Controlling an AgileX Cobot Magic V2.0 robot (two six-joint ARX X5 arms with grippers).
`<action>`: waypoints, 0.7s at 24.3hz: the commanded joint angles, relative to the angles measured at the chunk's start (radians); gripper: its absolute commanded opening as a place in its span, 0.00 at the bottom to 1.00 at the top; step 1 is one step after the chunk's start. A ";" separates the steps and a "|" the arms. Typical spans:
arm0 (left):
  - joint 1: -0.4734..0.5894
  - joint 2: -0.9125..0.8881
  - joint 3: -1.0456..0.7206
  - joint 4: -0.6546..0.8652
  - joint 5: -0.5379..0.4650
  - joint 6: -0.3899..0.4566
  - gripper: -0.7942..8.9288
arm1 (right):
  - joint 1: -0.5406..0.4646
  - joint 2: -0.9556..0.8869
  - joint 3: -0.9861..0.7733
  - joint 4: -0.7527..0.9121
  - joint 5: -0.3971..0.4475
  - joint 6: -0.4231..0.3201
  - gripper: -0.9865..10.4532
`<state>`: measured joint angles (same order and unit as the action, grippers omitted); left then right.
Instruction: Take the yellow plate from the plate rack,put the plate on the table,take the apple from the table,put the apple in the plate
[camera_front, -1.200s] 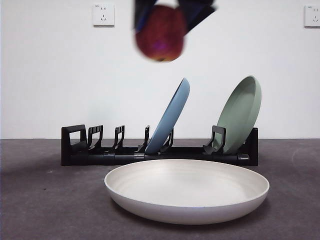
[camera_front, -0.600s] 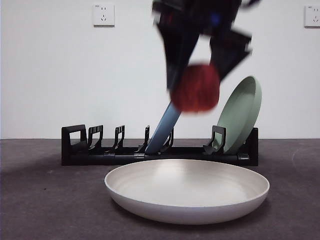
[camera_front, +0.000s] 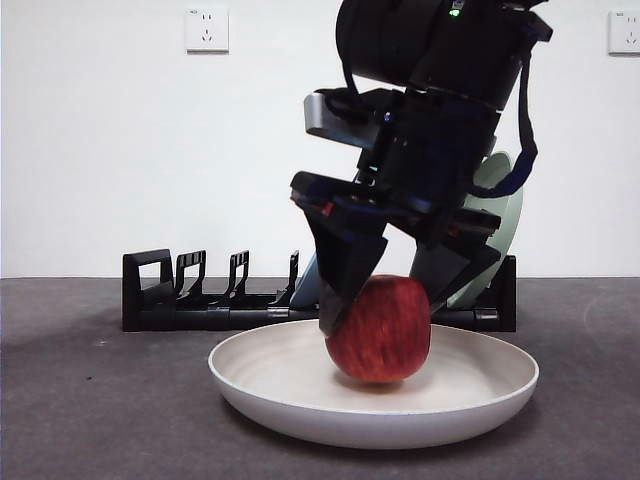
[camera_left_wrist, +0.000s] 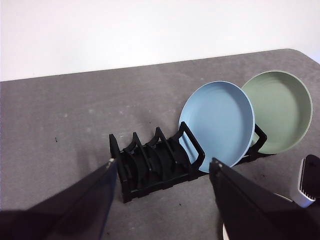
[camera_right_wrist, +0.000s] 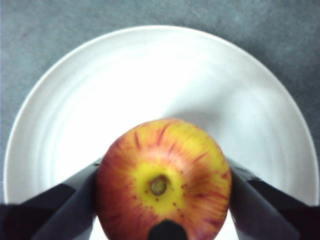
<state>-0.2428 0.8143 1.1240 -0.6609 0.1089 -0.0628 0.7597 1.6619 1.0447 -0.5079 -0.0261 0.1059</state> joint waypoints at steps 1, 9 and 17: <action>0.000 0.002 -0.003 0.006 0.003 0.012 0.40 | 0.003 0.032 -0.008 0.005 -0.002 0.009 0.08; 0.000 0.002 -0.003 0.000 0.003 0.014 0.40 | 0.003 0.053 -0.008 0.003 -0.002 0.011 0.24; -0.001 0.002 -0.003 0.000 0.004 0.014 0.40 | 0.000 0.032 -0.008 -0.001 -0.001 0.017 0.45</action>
<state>-0.2428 0.8169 1.1240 -0.6640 0.1089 -0.0601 0.7593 1.6821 1.0477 -0.5053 -0.0261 0.1127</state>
